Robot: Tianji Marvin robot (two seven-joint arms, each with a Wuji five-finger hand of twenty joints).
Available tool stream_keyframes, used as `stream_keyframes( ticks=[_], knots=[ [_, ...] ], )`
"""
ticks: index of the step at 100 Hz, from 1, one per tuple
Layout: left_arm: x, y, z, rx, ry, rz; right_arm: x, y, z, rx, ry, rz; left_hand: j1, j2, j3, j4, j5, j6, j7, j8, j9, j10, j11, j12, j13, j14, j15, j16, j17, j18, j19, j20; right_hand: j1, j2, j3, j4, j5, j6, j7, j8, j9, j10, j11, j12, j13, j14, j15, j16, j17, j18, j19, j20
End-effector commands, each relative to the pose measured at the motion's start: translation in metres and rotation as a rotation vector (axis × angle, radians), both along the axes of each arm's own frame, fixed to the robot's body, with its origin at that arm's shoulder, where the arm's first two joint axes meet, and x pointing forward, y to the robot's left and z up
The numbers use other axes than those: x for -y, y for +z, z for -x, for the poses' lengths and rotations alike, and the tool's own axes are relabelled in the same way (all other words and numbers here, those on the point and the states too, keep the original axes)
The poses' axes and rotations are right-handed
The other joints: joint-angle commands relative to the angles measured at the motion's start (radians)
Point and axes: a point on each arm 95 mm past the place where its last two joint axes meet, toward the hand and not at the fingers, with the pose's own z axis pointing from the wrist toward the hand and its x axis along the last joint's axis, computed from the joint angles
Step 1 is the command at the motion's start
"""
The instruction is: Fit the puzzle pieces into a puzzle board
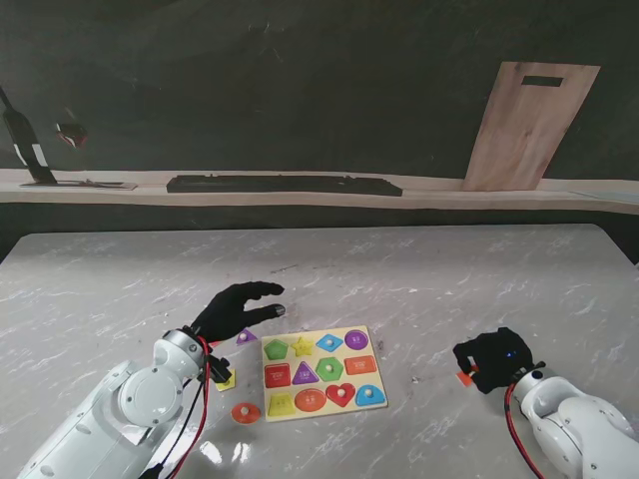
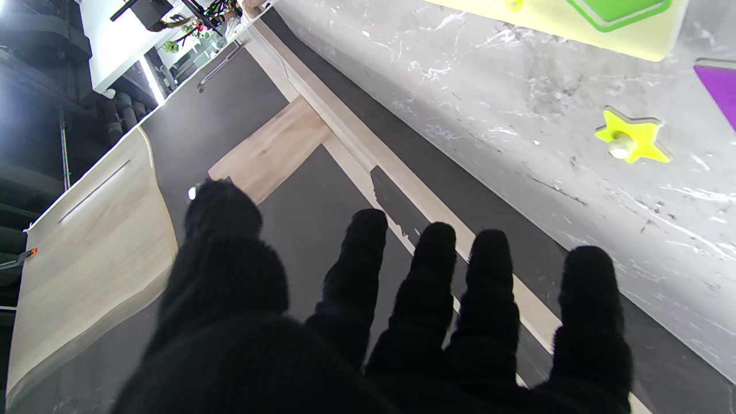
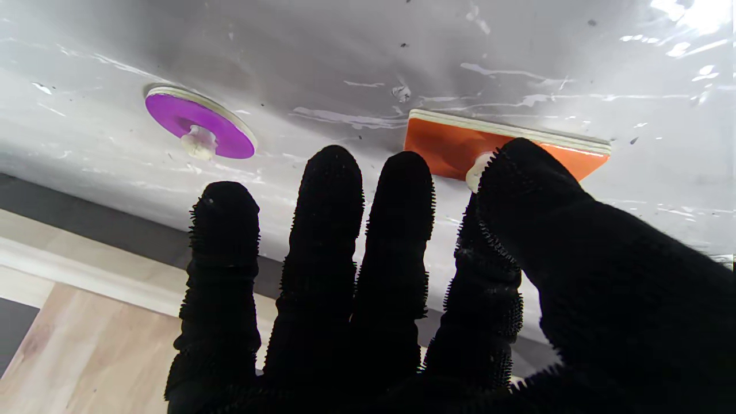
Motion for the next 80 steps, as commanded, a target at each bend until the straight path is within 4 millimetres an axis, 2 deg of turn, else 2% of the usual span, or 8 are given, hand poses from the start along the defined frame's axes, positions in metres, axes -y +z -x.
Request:
stream_keyframes(
  ticks=[1,20,39,59,80],
  knots=[
    [0.0,0.0,0.001,0.0,-0.002,0.001,-0.001,-0.012,0.007,-0.042,-0.012,-0.002,-0.008,0.031,-0.009,0.034,0.02,-0.021,-0.004,0.01,0.01,-0.004,-0.001,0.009,0.011,0.007,0.021,0.019,-0.013,-0.167,0.017,-0.002,0.048,0.01,0.013,-0.013,0.105,0.012,0.008,-0.042,0.064,0.014,-0.018,-0.016,0.034,-0.002,-0.016,-0.009,0.013,0.0,0.011,-0.012],
    [-0.001,0.0,0.001,0.003,-0.001,0.002,-0.009,-0.002,0.006,-0.031,-0.02,-0.076,-0.009,0.031,-0.009,0.033,0.019,-0.022,-0.004,0.01,0.009,-0.005,-0.001,0.009,0.012,0.006,0.021,0.019,-0.012,-0.168,0.017,-0.001,0.058,-0.047,0.044,-0.012,0.175,0.084,0.001,-0.088,0.153,0.064,-0.07,-0.048,0.091,0.003,-0.042,-0.02,0.046,-0.001,0.016,-0.019],
    [-0.001,0.0,0.001,0.004,-0.003,0.004,-0.029,0.015,0.0,0.004,-0.033,-0.216,-0.007,0.032,-0.009,0.034,0.018,-0.022,-0.004,0.01,0.007,-0.005,-0.001,0.009,0.012,0.006,0.022,0.019,-0.012,-0.168,0.017,-0.001,0.077,-0.074,0.046,-0.008,0.203,0.15,-0.009,-0.109,0.184,0.104,-0.083,-0.059,0.124,0.026,-0.041,-0.024,0.068,0.009,0.03,-0.021],
    [-0.002,0.001,0.002,0.01,0.002,0.009,-0.063,0.025,-0.01,0.015,-0.011,-0.318,-0.007,0.031,-0.009,0.033,0.018,-0.022,-0.003,0.01,0.007,-0.003,-0.001,0.008,0.012,0.006,0.022,0.019,-0.013,-0.168,0.017,-0.001,0.093,-0.08,0.038,-0.001,0.213,0.186,-0.015,-0.119,0.193,0.128,-0.083,-0.062,0.138,0.044,-0.034,-0.025,0.081,0.023,0.047,-0.023],
    [-0.003,0.001,0.002,0.014,0.004,0.017,-0.106,0.025,-0.025,0.012,0.046,-0.39,-0.007,0.03,-0.009,0.033,0.02,-0.021,-0.003,0.01,0.006,-0.003,-0.002,0.008,0.012,0.008,0.022,0.019,-0.013,-0.166,0.017,-0.001,0.104,-0.073,0.029,0.003,0.211,0.193,-0.016,-0.119,0.189,0.135,-0.082,-0.061,0.137,0.053,-0.029,-0.026,0.083,0.032,0.056,-0.026]
  ],
)
